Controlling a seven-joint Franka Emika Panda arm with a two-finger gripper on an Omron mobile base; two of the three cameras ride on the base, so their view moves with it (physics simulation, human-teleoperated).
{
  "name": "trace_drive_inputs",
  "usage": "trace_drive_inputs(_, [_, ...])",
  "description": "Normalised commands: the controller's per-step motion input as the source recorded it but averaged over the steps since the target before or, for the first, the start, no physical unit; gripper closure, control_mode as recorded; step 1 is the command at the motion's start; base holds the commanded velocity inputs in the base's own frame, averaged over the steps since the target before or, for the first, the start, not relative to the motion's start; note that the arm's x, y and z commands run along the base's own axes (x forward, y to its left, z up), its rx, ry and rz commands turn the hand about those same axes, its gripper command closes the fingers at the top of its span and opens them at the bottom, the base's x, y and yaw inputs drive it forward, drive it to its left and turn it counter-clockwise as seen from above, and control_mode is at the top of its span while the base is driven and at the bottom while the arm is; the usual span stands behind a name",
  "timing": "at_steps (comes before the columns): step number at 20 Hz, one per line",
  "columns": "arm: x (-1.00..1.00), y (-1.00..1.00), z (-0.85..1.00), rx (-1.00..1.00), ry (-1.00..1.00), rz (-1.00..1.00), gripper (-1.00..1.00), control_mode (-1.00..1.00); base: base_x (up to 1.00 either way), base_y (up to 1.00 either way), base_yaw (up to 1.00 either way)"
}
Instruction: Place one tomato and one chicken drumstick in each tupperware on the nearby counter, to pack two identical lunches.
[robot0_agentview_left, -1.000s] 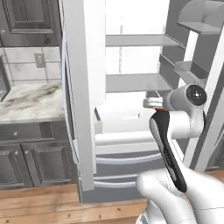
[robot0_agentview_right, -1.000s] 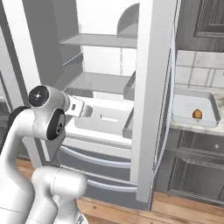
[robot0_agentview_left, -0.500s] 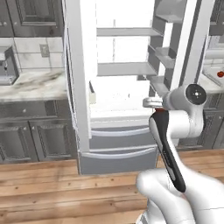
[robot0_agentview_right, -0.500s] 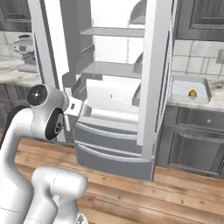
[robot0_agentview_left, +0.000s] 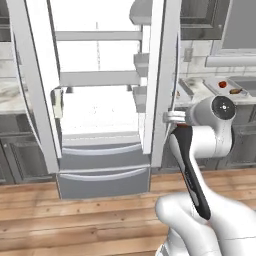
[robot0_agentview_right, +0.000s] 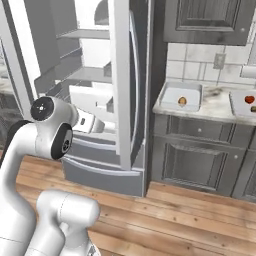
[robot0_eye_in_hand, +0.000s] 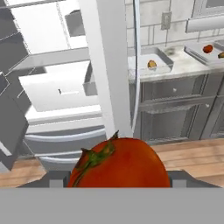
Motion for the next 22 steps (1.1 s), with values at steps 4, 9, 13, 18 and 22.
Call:
trace_drive_inputs(4, [0.0, 0.0, 0.0, 0.0, 0.0, 0.0, 1.0, 1.0, -0.07, -1.0, 0.0])
trace_drive_inputs(9, [0.0, 0.0, 0.0, 0.0, 0.0, 0.0, 1.0, 1.0, -0.03, -1.0, 0.0])
trace_drive_inputs(13, [0.0, 0.0, 0.0, 0.0, 0.0, 0.0, 1.0, 1.0, 0.29, -0.68, 0.0])
trace_drive_inputs(18, [0.0, 0.0, 0.0, 0.0, 0.0, 0.0, 1.0, 1.0, 0.97, -0.15, 0.03])
trace_drive_inputs(22, [0.0, 0.0, 0.0, 0.0, 0.0, 0.0, 1.0, 1.0, 1.0, 0.0, 0.07])
